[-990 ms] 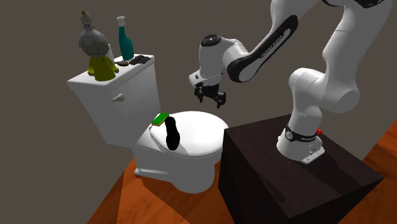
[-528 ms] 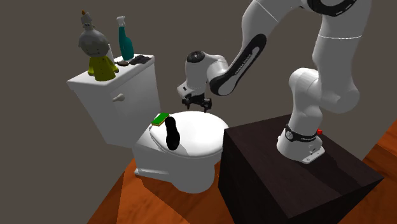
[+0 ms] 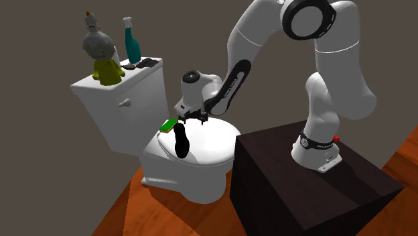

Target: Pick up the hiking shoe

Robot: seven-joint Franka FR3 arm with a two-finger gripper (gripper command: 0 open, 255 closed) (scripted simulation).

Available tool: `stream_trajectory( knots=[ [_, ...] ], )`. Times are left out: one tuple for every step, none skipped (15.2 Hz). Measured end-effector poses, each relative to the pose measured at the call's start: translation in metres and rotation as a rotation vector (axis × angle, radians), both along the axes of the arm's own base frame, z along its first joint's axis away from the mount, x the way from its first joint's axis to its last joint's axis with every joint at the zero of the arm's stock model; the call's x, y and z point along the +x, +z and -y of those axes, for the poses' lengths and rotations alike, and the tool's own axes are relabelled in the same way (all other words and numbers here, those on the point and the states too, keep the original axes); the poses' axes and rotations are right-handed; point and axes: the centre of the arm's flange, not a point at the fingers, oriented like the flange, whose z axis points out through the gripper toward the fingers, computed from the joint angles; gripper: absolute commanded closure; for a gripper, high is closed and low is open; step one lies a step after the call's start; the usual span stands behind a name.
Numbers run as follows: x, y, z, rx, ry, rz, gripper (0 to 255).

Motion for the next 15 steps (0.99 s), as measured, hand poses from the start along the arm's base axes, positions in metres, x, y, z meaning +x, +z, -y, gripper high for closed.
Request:
stream_trajectory(
  knots=[
    [0.007, -0.008, 0.008, -0.003, 0.028, -0.006, 0],
    [0.013, -0.015, 0.012, -0.005, 0.057, -0.012, 0],
    [0.021, -0.026, 0.016, -0.009, 0.085, -0.017, 0],
    [0.028, -0.036, 0.02, -0.011, 0.115, -0.024, 0],
    [0.035, -0.044, 0.026, -0.014, 0.143, -0.03, 0],
    [0.044, -0.053, 0.029, -0.016, 0.171, -0.036, 0],
    [0.053, -0.061, 0.031, -0.019, 0.2, -0.042, 0],
    [0.059, -0.069, 0.037, -0.021, 0.224, -0.046, 0],
    [0.06, -0.075, 0.039, -0.022, 0.236, -0.049, 0],
    [0.061, -0.083, 0.04, -0.022, 0.242, -0.05, 0],
    [0.063, -0.088, 0.042, -0.022, 0.246, -0.051, 0],
    [0.063, -0.095, 0.042, -0.022, 0.247, -0.051, 0],
    [0.063, -0.1, 0.041, -0.022, 0.248, -0.051, 0],
    [0.064, -0.105, 0.041, -0.022, 0.248, -0.051, 0],
    [0.064, -0.109, 0.041, -0.022, 0.249, -0.051, 0]
  ],
)
